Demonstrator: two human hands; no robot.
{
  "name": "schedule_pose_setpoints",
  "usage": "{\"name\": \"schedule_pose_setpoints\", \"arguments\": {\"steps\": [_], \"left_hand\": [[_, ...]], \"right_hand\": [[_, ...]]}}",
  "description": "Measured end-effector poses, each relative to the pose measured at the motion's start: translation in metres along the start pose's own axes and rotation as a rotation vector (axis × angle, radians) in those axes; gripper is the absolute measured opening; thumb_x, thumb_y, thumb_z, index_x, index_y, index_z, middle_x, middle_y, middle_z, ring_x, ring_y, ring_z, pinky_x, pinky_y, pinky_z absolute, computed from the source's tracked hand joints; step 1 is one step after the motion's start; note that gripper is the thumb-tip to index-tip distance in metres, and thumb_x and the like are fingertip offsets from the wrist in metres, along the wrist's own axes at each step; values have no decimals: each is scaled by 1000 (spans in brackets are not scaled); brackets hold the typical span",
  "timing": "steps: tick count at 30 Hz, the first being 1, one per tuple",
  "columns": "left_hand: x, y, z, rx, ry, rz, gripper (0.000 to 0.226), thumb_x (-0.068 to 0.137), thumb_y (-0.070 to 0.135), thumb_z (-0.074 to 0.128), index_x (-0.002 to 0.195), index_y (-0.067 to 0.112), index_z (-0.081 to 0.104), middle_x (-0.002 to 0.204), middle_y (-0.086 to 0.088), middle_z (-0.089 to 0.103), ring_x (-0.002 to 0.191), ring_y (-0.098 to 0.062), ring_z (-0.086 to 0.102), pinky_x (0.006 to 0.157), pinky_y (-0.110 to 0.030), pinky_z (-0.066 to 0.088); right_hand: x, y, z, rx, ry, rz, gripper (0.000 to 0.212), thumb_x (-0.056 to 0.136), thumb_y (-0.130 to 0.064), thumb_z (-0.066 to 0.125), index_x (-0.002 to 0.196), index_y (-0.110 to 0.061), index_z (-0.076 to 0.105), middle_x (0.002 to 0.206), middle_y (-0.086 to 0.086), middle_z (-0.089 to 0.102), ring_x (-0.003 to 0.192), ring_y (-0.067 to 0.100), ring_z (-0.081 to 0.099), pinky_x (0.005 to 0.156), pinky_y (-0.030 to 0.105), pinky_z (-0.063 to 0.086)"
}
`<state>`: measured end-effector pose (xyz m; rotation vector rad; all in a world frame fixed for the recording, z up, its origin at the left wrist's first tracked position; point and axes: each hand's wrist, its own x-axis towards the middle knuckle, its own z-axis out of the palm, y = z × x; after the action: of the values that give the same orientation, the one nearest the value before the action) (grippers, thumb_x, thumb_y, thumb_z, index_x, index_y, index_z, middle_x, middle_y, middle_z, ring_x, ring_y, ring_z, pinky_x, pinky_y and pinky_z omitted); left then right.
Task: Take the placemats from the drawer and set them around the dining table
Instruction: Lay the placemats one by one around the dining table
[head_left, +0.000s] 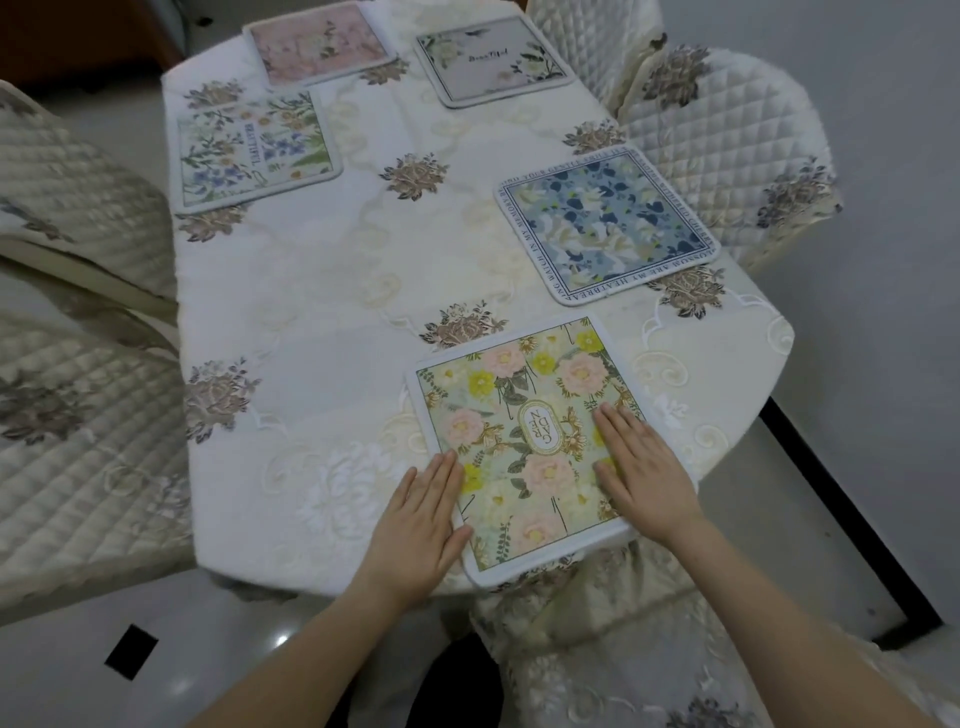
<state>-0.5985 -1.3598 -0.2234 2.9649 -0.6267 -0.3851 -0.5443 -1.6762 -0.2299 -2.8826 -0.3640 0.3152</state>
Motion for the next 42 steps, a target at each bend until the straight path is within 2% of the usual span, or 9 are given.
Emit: {"name": "schedule_pose_setpoints", "arguments": {"steps": [2, 4, 7, 11, 14, 17, 27, 34, 42], "left_hand": [[0, 3, -10, 41, -60, -8, 68, 98, 50, 17, 147, 4, 26, 155, -13, 25, 144, -24, 22, 113, -45, 17], [1, 6, -22, 91, -141, -20, 71, 96, 53, 7, 148, 5, 14, 157, -13, 16, 145, -24, 17, 117, -48, 7], [5, 2, -43, 139, -176, 6, 79, 84, 56, -4, 152, 15, 0, 160, -4, 3, 147, -20, 5, 118, -47, -6], [-7, -17, -82, 21, -9, 41, 69, 88, 55, 13, 144, 23, 37, 148, -2, 42, 137, -26, 36, 116, -46, 17], [-33, -38, -103, -22, 188, 31, 50, 91, 47, 36, 127, 20, 58, 126, -3, 61, 115, -26, 57, 103, -43, 40], [-76, -56, -128, -108, 330, -30, 45, 90, 43, 43, 122, 17, 61, 120, -1, 64, 108, -23, 58, 97, -38, 44], [-317, -149, -142, -223, 610, -468, 49, 93, 42, 38, 131, 16, 56, 132, 2, 57, 123, -19, 50, 110, -40, 29], [-492, -204, -88, -278, 513, -773, 58, 98, 49, 23, 132, 17, 55, 131, 3, 58, 120, -20, 53, 111, -37, 27], [-617, -261, -56, -369, 540, -1037, 54, 96, 47, 28, 132, 17, 54, 130, 5, 57, 118, -14, 49, 107, -30, 27]], "right_hand": [[0, -4, -5, 18, -24, 16, 66, 94, -55, 4, 152, -25, -1, 161, -8, -1, 146, 6, -10, 120, 30, -4], [-1, -14, -12, 20, -62, 43, 71, 88, -56, -4, 152, -24, -3, 160, -6, -4, 146, 8, -12, 119, 28, -8], [-2, -41, -31, 65, -36, 68, 67, 94, -52, 8, 153, -22, 18, 160, -3, 15, 147, 13, 9, 121, 36, 8], [-4, -98, -56, 138, 95, -24, 45, 101, -27, 38, 145, -18, 39, 148, 1, 43, 137, 17, 37, 114, 37, 30], [-7, -153, -70, 162, 183, -107, 43, 99, -28, 37, 140, -17, 46, 138, 1, 53, 128, 19, 47, 106, 40, 40], [-14, -212, -82, 168, 236, -193, 49, 97, -37, 30, 138, -17, 49, 135, 1, 56, 126, 21, 50, 103, 41, 43], [-75, -425, -60, 137, 254, -477, 49, 97, -39, 36, 138, -17, 49, 137, 3, 54, 130, 26, 45, 108, 44, 27], [-120, -570, 0, 175, 142, -628, 46, 96, -37, 35, 135, -17, 51, 133, -2, 56, 129, 18, 45, 110, 39, 27], [-132, -703, 37, 80, 19, -811, 45, 96, -36, 34, 133, -17, 52, 132, -2, 57, 130, 20, 46, 109, 41, 35]]}}
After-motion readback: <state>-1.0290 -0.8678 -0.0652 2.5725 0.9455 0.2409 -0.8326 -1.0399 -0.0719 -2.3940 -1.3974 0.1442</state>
